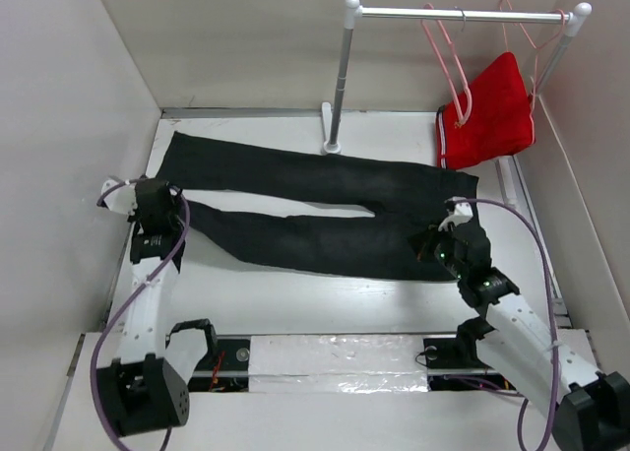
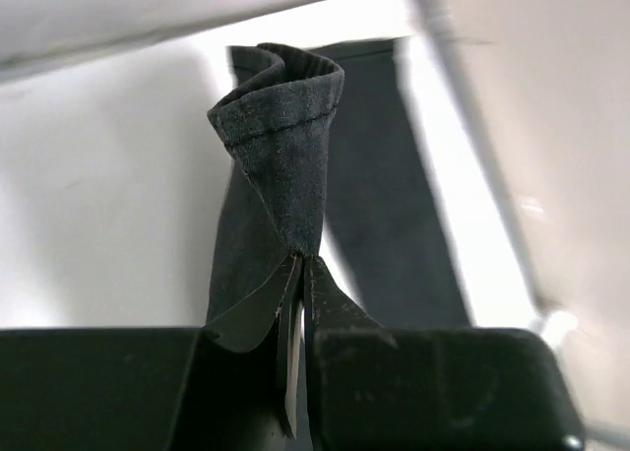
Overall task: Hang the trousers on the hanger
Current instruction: Fold the trousers at the center of the board.
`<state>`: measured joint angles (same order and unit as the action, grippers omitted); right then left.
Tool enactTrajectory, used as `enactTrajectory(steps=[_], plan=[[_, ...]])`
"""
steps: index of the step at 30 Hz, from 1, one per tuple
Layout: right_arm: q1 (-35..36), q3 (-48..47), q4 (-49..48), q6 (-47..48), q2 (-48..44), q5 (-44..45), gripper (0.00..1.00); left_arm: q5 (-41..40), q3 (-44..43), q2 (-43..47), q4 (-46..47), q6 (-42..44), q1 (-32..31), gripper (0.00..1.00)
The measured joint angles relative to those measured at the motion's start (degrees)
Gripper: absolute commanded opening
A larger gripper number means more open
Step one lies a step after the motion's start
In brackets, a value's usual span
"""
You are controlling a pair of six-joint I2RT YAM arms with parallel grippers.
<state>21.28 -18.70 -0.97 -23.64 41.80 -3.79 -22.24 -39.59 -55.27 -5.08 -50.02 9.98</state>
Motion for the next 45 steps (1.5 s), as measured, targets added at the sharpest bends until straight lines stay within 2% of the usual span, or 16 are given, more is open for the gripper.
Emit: enactTrajectory(steps=[4,7,8,11,15,20,28,32,33,35,38,40,42,43,44,45], plan=[[-4.4,0.7,7.3,-3.3,-4.9,3.5,0.00,-0.1,-2.5,7.0,-0.3,3.1,-3.4,0.00],[-7.6,2.2,10.3,-6.5,-7.0,6.5,0.30,2.0,-2.5,13.1,-1.0,5.2,-3.5,0.00],[-8.9,2.6,11.0,-7.2,-7.0,7.5,0.46,3.2,-2.5,15.2,-1.1,5.9,-3.5,0.00],[-13.9,2.5,12.7,-8.7,-4.4,10.5,0.61,7.3,-2.5,19.7,-1.4,7.8,-3.9,0.00],[-20.1,0.2,14.3,-9.5,3.0,12.2,0.61,10.4,-2.6,22.5,-1.7,11.0,-10.4,0.00],[-22.0,-3.7,13.8,-12.1,11.2,12.8,0.59,14.4,-4.6,23.1,-4.2,15.8,-18.4,0.00],[-28.1,-9.3,13.2,-12.5,20.9,14.8,0.53,11.4,-7.8,31.9,-8.4,21.6,-30.3,0.00],[-29.9,-11.1,17.7,-12.2,16.4,15.0,0.35,9.7,-7.8,36.3,-8.4,22.8,-34.2,0.00],[-29.9,-10.4,19.1,-12.3,13.6,15.1,0.35,9.4,-7.8,36.8,-8.6,23.1,-35.0,0.00],[-30.0,-8.3,21.7,-13.0,7.3,14.6,0.19,9.0,-7.8,37.6,-8.9,23.5,-36.7,0.00],[-30.3,-6.0,25.6,-14.9,2.4,12.9,0.11,8.1,-7.8,39.8,-9.7,24.3,-40.0,0.00],[-30.2,-6.0,28.2,-15.5,3.3,11.5,0.11,7.0,-7.8,41.5,-10.1,24.9,-41.8,0.00],[-29.4,-6.7,31.2,-16.0,6.0,10.7,0.26,5.7,-7.8,43.3,-10.4,25.5,-43.2,0.00],[-28.7,-7.3,32.8,-16.2,7.5,10.6,0.39,5.2,-7.8,44.0,-10.5,25.7,-43.6,0.00],[-27.7,-8.1,34.2,-16.4,8.6,10.7,0.64,4.5,-7.8,44.7,-10.5,26.0,-44.4,0.00],[-26.9,-9.0,35.5,-16.9,9.5,10.9,0.72,4.0,-7.8,45.4,-10.6,26.2,-45.1,0.00]])
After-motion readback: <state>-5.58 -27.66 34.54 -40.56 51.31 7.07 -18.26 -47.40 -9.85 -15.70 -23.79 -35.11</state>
